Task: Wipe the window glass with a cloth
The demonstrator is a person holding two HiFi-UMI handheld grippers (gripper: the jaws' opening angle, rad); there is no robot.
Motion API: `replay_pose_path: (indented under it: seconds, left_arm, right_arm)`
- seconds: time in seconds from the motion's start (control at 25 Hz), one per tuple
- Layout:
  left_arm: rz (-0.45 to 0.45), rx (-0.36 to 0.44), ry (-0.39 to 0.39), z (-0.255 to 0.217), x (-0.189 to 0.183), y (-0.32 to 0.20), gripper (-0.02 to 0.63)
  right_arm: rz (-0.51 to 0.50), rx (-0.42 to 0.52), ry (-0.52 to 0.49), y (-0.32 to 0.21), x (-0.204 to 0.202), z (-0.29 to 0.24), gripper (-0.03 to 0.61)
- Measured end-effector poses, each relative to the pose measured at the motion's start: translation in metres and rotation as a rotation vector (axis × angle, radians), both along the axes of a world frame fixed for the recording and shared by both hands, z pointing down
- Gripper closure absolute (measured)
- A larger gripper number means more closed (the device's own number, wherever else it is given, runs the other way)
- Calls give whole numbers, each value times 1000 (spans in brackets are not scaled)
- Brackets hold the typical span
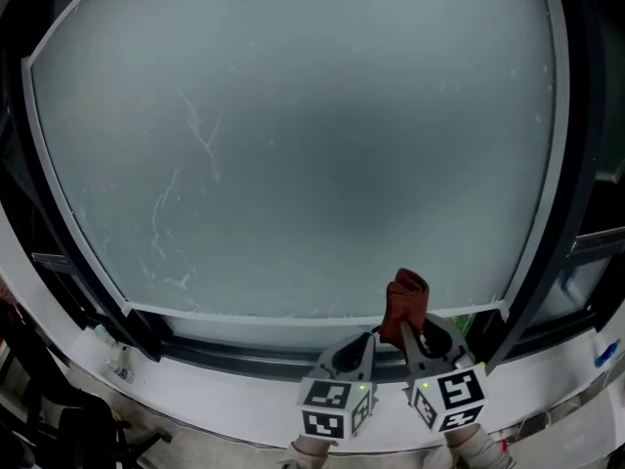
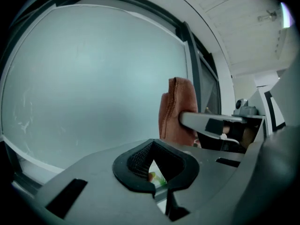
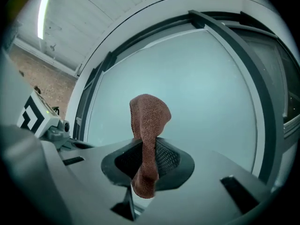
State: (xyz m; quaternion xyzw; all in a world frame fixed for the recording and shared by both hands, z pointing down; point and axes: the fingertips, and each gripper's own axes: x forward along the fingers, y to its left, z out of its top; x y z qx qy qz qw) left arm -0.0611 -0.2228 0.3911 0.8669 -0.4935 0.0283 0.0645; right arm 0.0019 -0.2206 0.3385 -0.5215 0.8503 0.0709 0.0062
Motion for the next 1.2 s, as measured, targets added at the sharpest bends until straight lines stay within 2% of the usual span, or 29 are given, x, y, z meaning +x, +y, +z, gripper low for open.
replay_pose_path:
  seconds: [0.36, 0.72, 1.0, 1.2]
  left_arm:
    - [-7, 40, 19, -40, 1, -77, 610]
    - [-35, 98, 5, -102, 4, -127, 611]
    - [-77, 129, -21, -122, 5, -146, 611]
    - [-90, 128, -26, -126, 4, -153, 611]
  right_arm:
    - [12, 128, 48, -87, -7, -83, 531]
    - [14, 259, 121, -138, -11, -171, 529]
    - [25, 322, 202, -170, -33, -201, 529]
    - [30, 314, 217, -182, -35, -205, 530]
